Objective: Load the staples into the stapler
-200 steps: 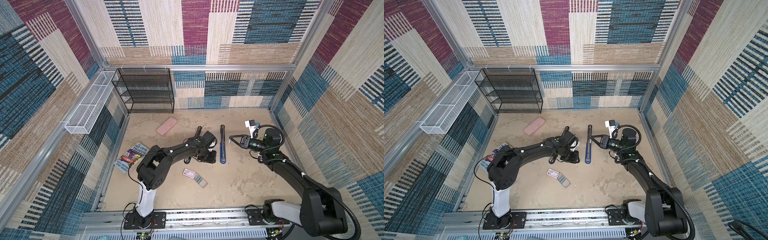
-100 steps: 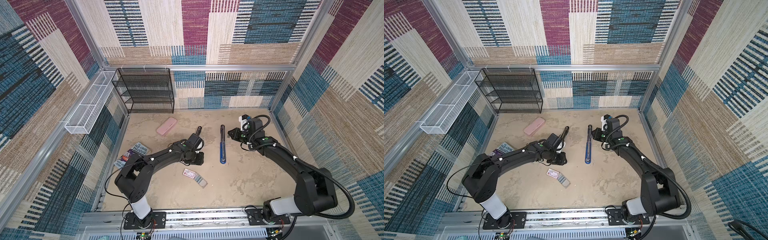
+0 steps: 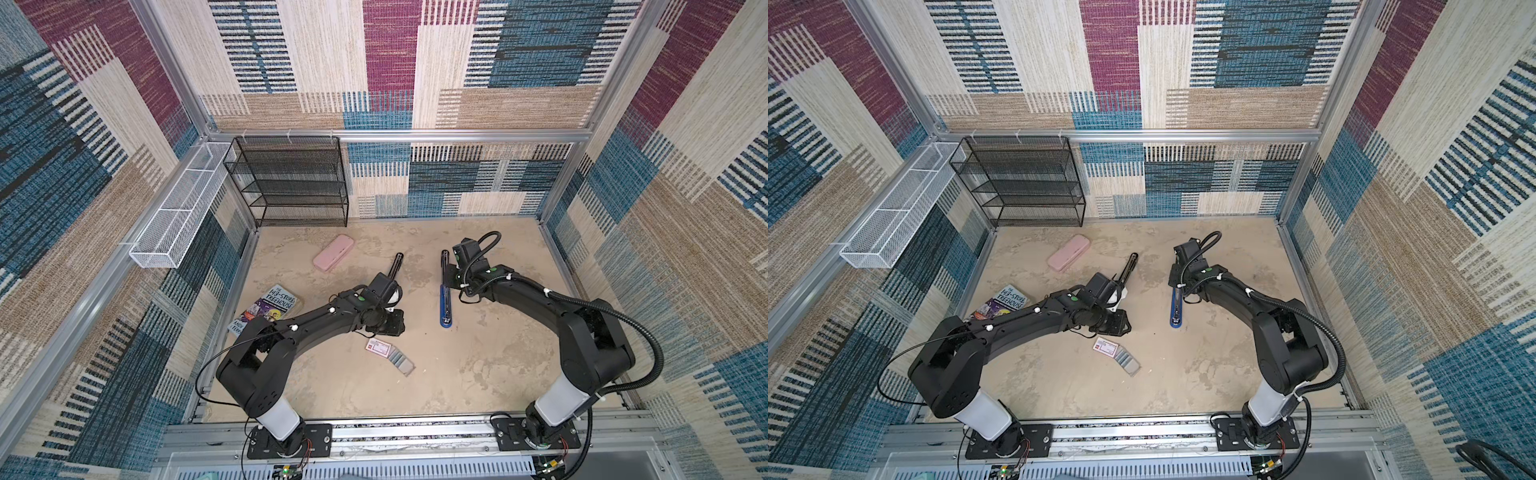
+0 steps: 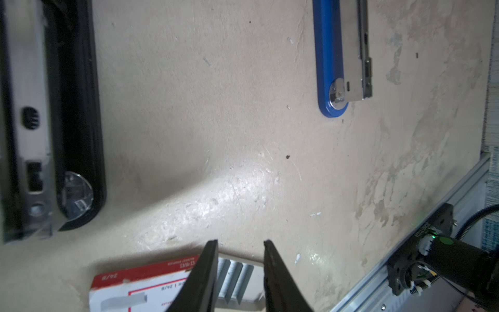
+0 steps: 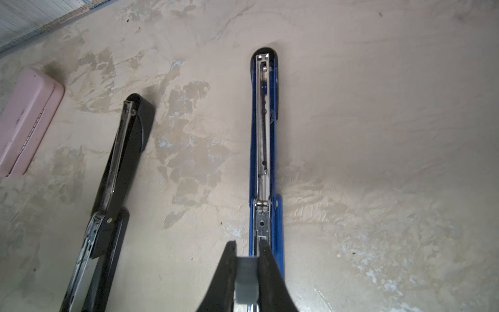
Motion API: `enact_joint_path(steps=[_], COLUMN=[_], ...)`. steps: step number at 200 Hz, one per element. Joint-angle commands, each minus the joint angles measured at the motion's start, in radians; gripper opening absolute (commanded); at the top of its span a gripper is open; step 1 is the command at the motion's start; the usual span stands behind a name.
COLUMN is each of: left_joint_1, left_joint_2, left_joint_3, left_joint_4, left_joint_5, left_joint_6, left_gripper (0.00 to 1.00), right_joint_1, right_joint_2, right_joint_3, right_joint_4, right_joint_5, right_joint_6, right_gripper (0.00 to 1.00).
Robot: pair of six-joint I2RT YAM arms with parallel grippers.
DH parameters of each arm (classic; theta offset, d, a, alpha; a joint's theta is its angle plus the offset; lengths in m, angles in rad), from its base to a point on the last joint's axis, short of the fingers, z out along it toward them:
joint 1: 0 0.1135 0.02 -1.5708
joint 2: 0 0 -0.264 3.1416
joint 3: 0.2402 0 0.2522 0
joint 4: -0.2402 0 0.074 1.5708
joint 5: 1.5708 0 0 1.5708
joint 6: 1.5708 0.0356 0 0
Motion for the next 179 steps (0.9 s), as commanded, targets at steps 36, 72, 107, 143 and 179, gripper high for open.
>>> enact_joint_path(steps=[36, 72, 107, 143, 179], left_joint_1=[0.001, 0.001, 0.000, 0.000, 0.002], left_joint_2=[0.006, 0.017, 0.019, 0.018, 0.018], left_joint_3=[-0.006, -0.005, -0.009, -0.013, -0.017], left_joint_4=[0.064, 0.067, 0.067, 0.065, 0.066], left_joint_5=[0.059, 0.060, 0.061, 0.059, 0.058], left_joint_6=[-0.019, -0.025, -0.028, -0.028, -0.032], left_gripper=[0.33, 0.33, 0.33, 0.33, 0.33], right_joint_1=[0.015, 0.022, 0.034, 0.045, 0.048], right_joint_2=[0.060, 0.091, 0.120, 0.139, 0.150], right_joint_3=[0.037, 0.052, 0.065, 0.074, 0.076], right_joint_4=[-0.010, -0.012, -0.013, -0.018, -0.022], right_joint_5=[0.090, 0.109, 0.113, 0.132, 0.155], right_joint_6=[0.007, -0.004, -0.014, -0.023, -0.033], right_gripper=[0.16, 0.16, 0.15, 0.15, 0.15])
